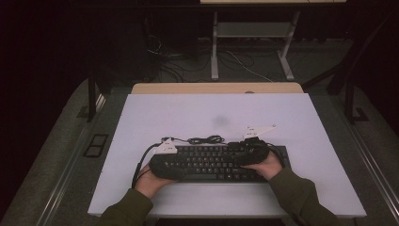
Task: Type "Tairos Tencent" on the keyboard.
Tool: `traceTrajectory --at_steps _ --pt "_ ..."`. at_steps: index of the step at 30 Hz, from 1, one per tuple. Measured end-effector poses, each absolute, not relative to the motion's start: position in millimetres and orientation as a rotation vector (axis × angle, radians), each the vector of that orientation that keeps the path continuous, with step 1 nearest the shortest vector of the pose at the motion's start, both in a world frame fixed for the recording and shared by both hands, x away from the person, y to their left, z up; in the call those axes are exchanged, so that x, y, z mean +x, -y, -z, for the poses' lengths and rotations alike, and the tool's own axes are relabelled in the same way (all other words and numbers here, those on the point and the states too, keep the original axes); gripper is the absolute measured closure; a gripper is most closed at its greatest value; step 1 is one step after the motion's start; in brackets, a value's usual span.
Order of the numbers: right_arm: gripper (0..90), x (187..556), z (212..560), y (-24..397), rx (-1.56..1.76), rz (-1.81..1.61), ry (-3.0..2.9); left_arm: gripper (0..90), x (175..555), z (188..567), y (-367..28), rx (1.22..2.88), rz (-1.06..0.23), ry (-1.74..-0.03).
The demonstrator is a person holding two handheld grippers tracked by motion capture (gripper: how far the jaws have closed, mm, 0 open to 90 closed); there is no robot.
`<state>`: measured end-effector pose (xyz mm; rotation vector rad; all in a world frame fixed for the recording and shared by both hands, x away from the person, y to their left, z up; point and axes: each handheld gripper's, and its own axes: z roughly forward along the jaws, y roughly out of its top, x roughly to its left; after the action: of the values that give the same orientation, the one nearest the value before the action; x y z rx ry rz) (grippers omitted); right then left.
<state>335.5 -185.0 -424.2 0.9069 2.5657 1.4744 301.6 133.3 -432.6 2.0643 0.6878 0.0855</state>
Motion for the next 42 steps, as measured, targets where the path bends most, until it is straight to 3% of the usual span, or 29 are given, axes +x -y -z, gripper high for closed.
traceTrajectory --at_steps 12,23,42 --pt "71.4 323.1 420.7 200.5 0.844 -1.446 -2.597 27.3 301.9 432.7 -133.8 2.051 -0.104 -0.699" --pt "88.3 315.0 422.2 214.5 0.806 -1.414 -2.649 22.3 302.4 433.8 -134.0 2.038 -0.122 -0.700" --pt "89.0 307.1 432.9 212.6 0.741 -1.316 -2.741 21.0 302.2 433.3 -133.8 2.050 -0.149 -0.683"
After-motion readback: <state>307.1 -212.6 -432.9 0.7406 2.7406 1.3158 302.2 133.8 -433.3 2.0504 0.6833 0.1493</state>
